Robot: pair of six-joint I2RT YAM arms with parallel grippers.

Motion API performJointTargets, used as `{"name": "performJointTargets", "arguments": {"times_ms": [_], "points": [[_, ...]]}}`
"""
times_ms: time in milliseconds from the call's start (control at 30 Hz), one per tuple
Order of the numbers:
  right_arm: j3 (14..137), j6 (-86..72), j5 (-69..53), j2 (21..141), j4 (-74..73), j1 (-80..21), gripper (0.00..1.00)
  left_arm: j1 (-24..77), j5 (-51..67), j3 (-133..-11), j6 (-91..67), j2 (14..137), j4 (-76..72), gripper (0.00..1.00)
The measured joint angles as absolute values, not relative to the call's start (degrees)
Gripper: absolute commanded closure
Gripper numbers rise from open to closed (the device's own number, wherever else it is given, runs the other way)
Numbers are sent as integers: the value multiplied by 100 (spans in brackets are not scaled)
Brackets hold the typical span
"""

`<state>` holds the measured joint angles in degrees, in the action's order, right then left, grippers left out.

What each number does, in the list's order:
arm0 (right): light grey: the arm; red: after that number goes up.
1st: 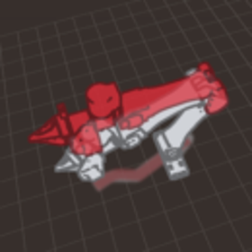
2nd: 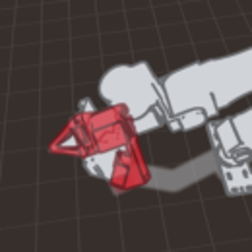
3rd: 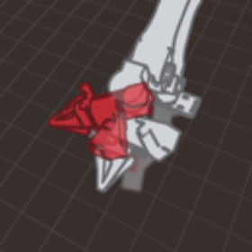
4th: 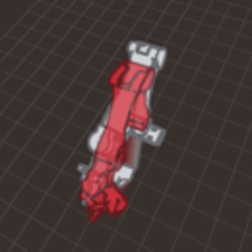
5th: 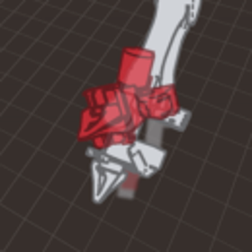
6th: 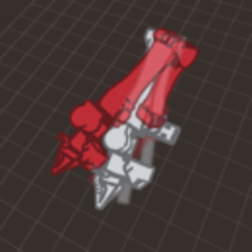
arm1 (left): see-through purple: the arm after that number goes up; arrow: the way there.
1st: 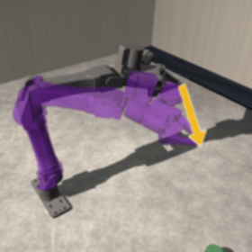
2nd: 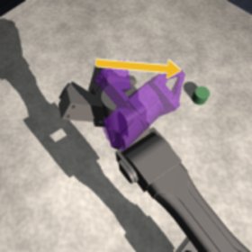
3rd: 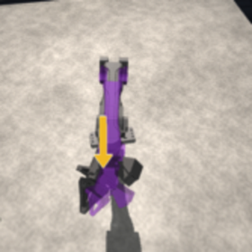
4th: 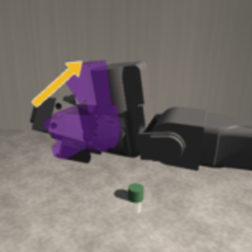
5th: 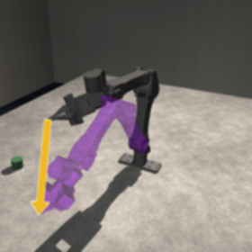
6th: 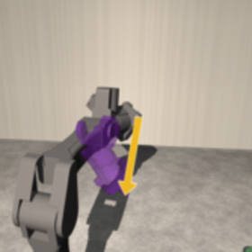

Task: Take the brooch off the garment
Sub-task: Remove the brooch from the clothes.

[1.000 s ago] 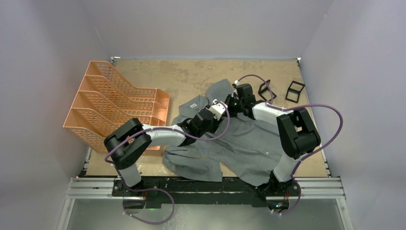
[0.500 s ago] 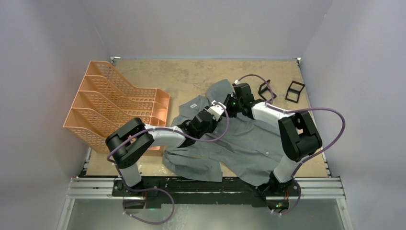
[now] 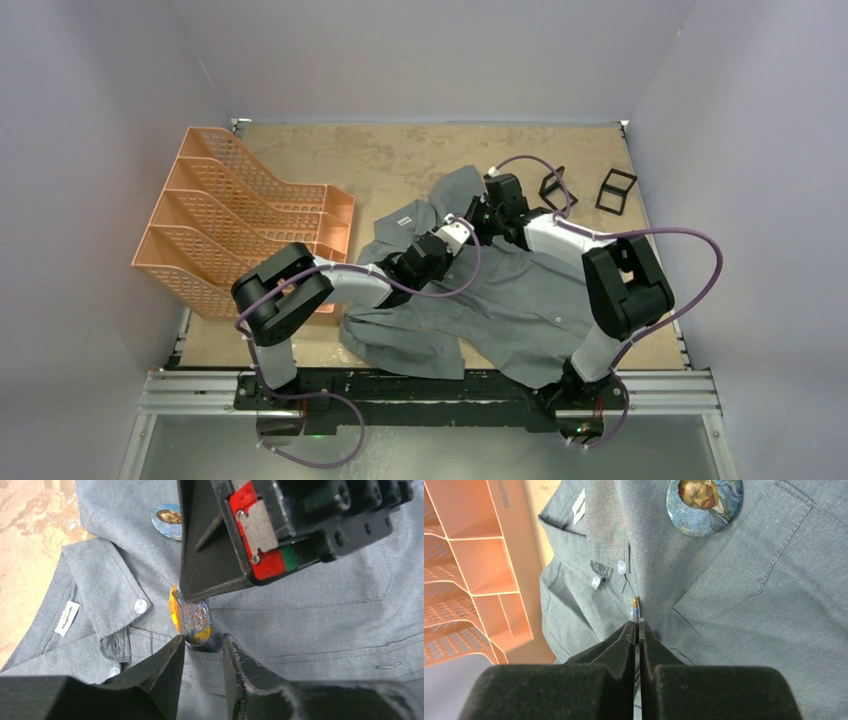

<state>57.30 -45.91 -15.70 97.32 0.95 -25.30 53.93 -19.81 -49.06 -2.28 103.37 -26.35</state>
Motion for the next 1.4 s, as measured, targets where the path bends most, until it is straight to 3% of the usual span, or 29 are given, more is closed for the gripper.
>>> {"name": "performJointTargets", "arguments": {"times_ms": [167, 233, 333, 533, 767, 967, 1400], "points": [[5725, -4624, -1551, 9732, 113, -2571, 100, 5391, -2045, -4917, -211, 10409, -2635, 96], [5717, -4654, -1555, 9730, 185, -2578, 100, 5398, -2045, -4917, -202, 10409, -2655, 100], [5621, -4694, -1557, 9666, 368, -2587, 99, 5413, -2053, -4917, -189, 10409, -2696, 100], [5334, -4733, -1570, 9408, 773, -2585, 82, 5413, -2060, -4757, -244, 10394, -3109, 100], [4998, -4687, -1601, 9113, 1194, -2587, 75, 5400, -2071, -4289, -390, 10385, -3542, 100], [4751, -4685, -1592, 9048, 1522, -2587, 76, 5312, -1951, -3983, -563, 10278, -3907, 100], [4633, -4678, -1664, 9666, 2045, -2587, 89, 5026, -1439, -3424, -902, 10097, -4860, 100]]}}
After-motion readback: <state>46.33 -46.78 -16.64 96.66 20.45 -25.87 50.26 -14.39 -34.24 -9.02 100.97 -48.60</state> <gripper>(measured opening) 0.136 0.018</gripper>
